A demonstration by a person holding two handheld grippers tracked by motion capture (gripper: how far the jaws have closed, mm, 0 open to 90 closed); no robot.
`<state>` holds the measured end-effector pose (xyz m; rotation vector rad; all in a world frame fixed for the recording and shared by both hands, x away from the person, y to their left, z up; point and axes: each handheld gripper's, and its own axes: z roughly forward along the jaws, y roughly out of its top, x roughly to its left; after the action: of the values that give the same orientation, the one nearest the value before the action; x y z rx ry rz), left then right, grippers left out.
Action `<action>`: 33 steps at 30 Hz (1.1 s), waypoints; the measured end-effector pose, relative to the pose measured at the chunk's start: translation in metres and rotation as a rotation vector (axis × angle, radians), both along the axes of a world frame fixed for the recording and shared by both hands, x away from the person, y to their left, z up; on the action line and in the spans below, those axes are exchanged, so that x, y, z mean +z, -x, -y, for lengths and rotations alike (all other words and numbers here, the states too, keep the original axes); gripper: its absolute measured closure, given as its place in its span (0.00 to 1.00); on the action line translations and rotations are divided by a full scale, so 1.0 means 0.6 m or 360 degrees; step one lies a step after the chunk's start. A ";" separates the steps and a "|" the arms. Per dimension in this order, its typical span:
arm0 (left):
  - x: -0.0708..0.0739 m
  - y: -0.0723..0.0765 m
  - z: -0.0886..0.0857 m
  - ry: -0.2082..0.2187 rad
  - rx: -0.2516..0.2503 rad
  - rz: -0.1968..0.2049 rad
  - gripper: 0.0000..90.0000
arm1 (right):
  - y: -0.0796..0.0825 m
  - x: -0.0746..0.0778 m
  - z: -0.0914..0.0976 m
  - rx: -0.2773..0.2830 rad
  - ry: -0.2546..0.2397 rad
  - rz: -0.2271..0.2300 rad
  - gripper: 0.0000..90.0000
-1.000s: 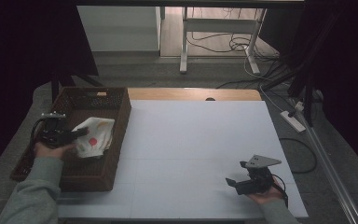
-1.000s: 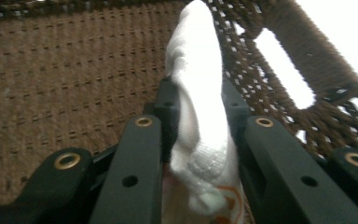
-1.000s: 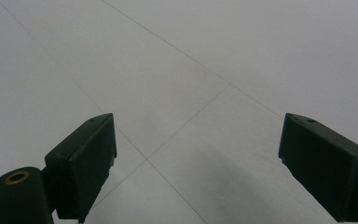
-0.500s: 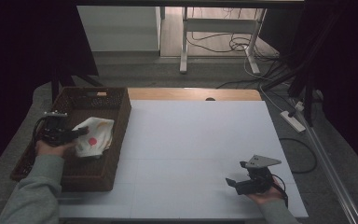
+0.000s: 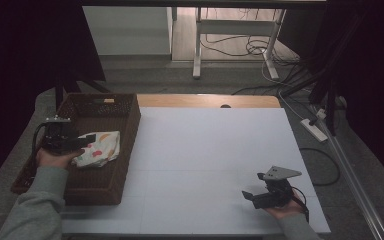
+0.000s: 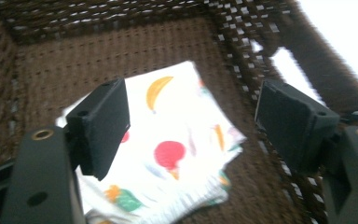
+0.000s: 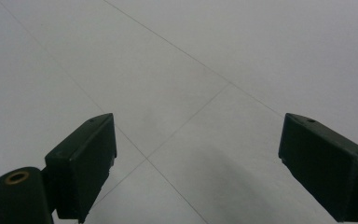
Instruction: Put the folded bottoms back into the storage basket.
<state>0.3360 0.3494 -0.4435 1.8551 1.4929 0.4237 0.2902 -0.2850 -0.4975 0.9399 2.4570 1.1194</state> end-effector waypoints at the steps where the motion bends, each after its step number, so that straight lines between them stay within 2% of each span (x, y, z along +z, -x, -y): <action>1: 0.003 0.002 0.002 0.0019 -0.0022 0.0000 0.27 | 0.000 0.000 0.000 0.0000 0.0001 -0.0002 0.13; 7: 0.022 0.023 0.025 0.0059 -0.0110 0.0083 0.25 | 0.000 0.000 0.000 -0.0001 0.0000 0.0001 0.13; 14: 0.036 0.050 0.066 0.0121 -0.0270 0.0128 0.24 | 0.001 0.001 0.001 -0.0002 0.0002 0.0003 0.13; 19: 0.043 0.071 0.098 0.0136 -0.0362 0.0182 0.24 | 0.001 0.001 0.001 -0.0002 -0.0002 0.0006 0.13; 24: 0.042 0.086 0.120 0.0168 -0.0423 0.0200 0.24 | 0.001 0.002 0.002 -0.0006 -0.0007 0.0007 0.13; 33: 0.032 0.112 0.149 0.0167 -0.0487 0.0219 0.24 | 0.001 0.002 0.002 -0.0002 -0.0004 0.0012 0.13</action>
<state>0.2687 0.2598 -0.4243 1.8905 1.0965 0.3125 0.2895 -0.2863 -0.4960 0.9359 2.4492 1.1240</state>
